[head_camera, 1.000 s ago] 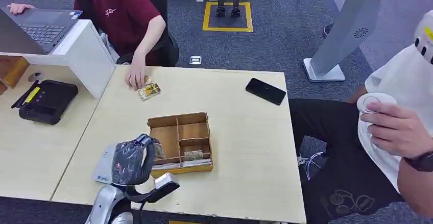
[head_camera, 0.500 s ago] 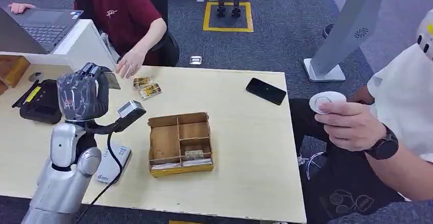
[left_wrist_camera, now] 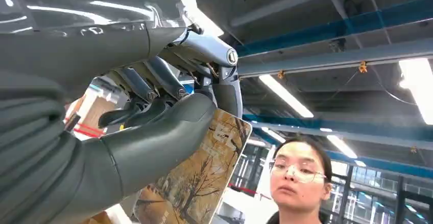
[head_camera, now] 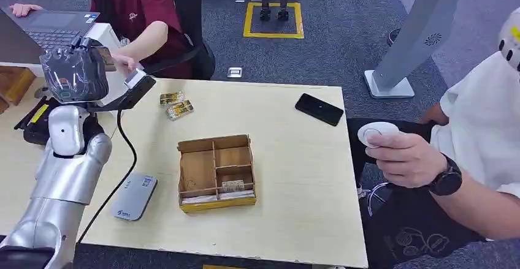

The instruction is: Pass the card to the sensor for recognition and then transmit it.

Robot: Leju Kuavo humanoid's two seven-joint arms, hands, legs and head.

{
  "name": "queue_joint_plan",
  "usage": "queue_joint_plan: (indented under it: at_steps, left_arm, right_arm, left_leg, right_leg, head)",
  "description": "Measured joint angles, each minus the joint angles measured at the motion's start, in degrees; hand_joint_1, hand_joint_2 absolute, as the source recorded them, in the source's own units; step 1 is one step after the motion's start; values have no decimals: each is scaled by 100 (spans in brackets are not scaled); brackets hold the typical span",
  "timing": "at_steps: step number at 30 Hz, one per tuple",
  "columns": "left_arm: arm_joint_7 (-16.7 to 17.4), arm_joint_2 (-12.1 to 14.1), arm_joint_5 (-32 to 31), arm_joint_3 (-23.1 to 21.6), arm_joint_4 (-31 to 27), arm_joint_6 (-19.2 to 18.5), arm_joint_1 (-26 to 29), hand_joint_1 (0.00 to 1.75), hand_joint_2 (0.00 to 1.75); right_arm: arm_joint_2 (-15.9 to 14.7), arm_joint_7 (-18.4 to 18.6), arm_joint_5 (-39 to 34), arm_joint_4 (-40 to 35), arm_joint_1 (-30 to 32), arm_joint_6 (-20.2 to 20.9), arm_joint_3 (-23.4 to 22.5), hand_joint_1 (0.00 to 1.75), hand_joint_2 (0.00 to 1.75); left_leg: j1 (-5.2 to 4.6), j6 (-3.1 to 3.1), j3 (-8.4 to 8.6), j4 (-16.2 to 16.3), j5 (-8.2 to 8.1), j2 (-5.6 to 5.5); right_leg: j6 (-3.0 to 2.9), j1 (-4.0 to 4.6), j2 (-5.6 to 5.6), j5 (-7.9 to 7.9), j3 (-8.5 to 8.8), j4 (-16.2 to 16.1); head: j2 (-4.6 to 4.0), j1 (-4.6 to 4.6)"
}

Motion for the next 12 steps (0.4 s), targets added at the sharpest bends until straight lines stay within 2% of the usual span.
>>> queue_joint_plan:
  at_steps: [6,7,12]
  left_arm:
    - [-20,-4,24,7,278,66,8,175,175]
    - [-24,-7,31,9,304,66,8,0,175]
    - [-68,-15,120,18,361,75,21,0,175]
  right_arm:
    - [9,0,9,0,-6,0,0,0,0]
    - [9,0,13,0,-6,0,0,0,0]
    - [9,-15,52,0,-8,-2,0,0,0]
  left_leg:
    - [0,0,0,0,0,-1]
    - [0,0,0,0,0,0]
    - [0,0,-1,0,0,-1]
  right_leg:
    - [0,0,-1,0,0,0]
    - [0,1,0,0,0,0]
    - [0,1,-1,0,0,0]
  head:
    - [0,0]
    - [0,0]
    - [0,0]
